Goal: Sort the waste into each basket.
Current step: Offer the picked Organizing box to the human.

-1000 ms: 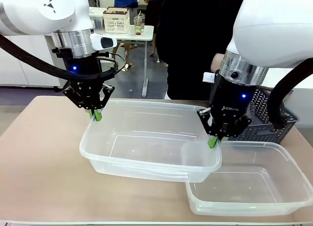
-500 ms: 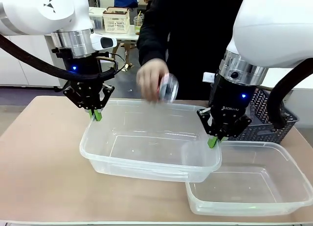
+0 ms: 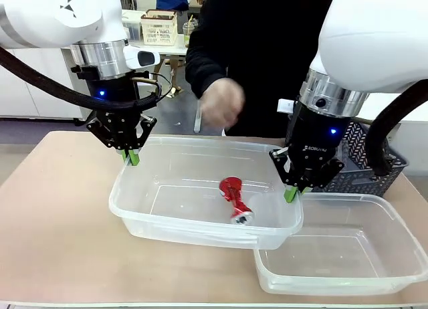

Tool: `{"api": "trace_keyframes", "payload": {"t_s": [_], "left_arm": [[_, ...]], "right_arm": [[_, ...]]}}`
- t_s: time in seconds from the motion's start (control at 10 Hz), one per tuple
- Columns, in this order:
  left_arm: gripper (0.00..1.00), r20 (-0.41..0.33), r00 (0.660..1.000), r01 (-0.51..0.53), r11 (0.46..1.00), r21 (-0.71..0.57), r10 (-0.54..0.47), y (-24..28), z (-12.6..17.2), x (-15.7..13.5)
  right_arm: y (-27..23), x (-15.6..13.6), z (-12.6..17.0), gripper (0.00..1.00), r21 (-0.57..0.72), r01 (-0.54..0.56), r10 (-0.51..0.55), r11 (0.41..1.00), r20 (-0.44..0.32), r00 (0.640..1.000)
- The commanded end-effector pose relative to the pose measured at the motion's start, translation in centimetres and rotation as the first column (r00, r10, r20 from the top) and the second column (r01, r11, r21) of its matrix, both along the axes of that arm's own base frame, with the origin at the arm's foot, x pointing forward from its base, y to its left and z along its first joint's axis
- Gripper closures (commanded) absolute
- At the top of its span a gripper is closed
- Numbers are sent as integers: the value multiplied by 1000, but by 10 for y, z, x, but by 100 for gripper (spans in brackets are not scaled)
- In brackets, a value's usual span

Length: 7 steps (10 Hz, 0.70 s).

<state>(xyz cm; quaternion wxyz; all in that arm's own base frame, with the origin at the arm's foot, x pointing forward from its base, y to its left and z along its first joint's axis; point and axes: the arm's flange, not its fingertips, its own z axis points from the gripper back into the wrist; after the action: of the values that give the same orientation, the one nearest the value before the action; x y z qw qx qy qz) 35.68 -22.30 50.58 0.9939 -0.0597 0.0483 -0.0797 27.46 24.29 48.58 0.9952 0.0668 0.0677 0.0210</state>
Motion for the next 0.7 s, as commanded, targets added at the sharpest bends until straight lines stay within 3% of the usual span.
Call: {"api": "trace_keyframes", "payload": {"t_s": [0.0, 0.6], "left_arm": [[90, 0, 1000, -1, 1000, -3, 1, -2, 4, 0], [90, 0, 1000, -1, 1000, -3, 1, -2, 4, 0]], "right_arm": [[-1, 2, 4, 92, -1, -33, 33, 999, 4, 999], [-1, 2, 4, 92, -1, -33, 33, 999, 4, 999]]}}
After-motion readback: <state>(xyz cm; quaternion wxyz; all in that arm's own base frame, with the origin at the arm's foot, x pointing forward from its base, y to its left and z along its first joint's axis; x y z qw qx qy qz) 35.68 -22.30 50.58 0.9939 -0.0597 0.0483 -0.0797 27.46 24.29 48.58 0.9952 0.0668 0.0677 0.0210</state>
